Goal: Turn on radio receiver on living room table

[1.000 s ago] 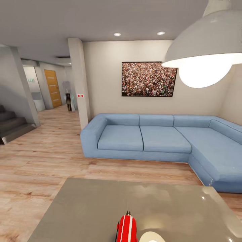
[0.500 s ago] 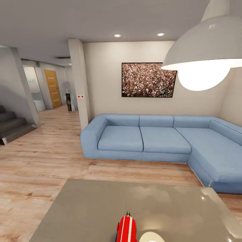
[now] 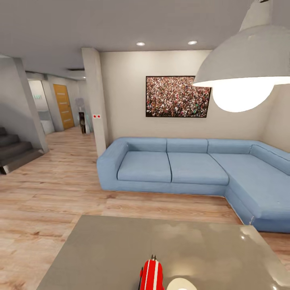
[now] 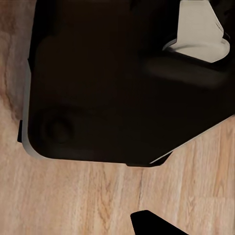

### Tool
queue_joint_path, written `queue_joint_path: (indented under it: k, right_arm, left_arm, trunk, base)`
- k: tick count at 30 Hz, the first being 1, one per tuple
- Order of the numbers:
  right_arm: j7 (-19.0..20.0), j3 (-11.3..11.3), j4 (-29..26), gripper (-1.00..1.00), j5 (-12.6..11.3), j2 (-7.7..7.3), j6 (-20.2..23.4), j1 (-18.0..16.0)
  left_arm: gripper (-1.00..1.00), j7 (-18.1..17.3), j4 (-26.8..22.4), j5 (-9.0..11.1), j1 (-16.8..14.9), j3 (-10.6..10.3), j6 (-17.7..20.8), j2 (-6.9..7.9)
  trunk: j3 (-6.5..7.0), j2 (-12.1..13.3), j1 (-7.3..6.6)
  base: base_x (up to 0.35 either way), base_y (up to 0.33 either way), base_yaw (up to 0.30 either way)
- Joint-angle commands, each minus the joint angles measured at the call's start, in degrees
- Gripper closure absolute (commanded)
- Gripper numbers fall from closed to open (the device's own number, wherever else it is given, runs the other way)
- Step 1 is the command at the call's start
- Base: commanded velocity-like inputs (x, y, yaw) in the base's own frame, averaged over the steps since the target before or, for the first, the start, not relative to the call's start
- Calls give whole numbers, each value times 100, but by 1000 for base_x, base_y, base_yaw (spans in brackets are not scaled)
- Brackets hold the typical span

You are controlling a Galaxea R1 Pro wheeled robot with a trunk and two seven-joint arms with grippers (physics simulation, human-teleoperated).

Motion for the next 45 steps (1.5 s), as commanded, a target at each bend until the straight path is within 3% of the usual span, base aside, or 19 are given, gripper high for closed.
queue_joint_path:
  k: [1,22,45]
  right_arm:
    - [1,0,0,-100,0,0,0,-1]
    - [2,7,0,-100,4,-34,-17,-1]
    - [-2,9,0,-100,-8,-35,-1,0]
  left_arm:
    - [-100,0,-1,0,0,1,0,0]
    - [-100,0,-2,0,0,-1,0,0]
    - [-100,0,-7,0,0,1,0,0]
  trunk:
    - [19,42,-23]
    - [334,884,-484]
    - [120,884,-484]
  base:
    - [0,0,0]
    - [0,0,0]
    - [0,0,0]
